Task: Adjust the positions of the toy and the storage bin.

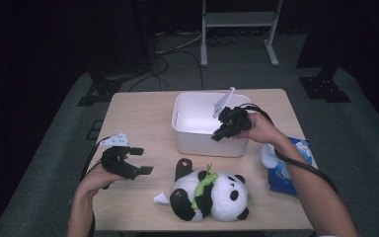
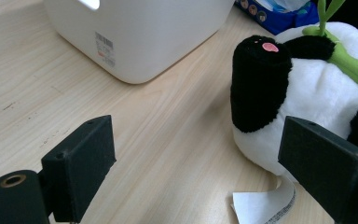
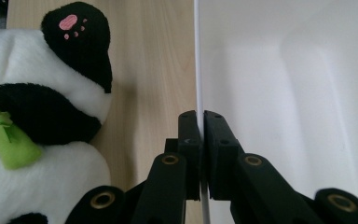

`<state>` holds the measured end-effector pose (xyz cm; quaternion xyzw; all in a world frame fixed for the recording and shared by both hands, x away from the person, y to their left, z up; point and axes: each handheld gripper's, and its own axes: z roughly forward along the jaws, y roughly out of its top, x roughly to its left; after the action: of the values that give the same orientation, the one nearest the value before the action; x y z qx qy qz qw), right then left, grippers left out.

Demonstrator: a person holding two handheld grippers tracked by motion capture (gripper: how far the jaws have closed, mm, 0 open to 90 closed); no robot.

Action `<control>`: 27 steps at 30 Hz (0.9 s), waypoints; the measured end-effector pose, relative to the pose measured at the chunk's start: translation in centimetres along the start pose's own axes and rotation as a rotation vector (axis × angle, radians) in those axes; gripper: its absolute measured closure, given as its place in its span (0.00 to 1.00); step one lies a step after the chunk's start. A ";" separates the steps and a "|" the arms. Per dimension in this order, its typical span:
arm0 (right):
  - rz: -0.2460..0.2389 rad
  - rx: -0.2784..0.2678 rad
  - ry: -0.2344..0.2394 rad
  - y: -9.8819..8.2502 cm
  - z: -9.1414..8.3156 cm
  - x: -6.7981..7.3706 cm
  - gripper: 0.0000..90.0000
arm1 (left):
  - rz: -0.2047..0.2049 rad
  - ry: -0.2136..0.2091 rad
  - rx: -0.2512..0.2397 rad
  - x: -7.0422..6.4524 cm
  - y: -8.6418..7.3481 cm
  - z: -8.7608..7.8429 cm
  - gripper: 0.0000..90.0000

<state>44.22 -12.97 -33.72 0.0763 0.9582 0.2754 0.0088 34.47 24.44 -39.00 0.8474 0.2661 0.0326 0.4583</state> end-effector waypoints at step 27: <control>-0.002 0.003 0.011 -0.4 -0.2 1.2 0.95 | -0.001 -0.002 -0.001 0.0 0.0 0.0 0.11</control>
<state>43.00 -13.21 -33.74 0.0737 0.9588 0.2744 0.0039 34.45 24.40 -39.01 0.8472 0.2659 0.0317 0.4588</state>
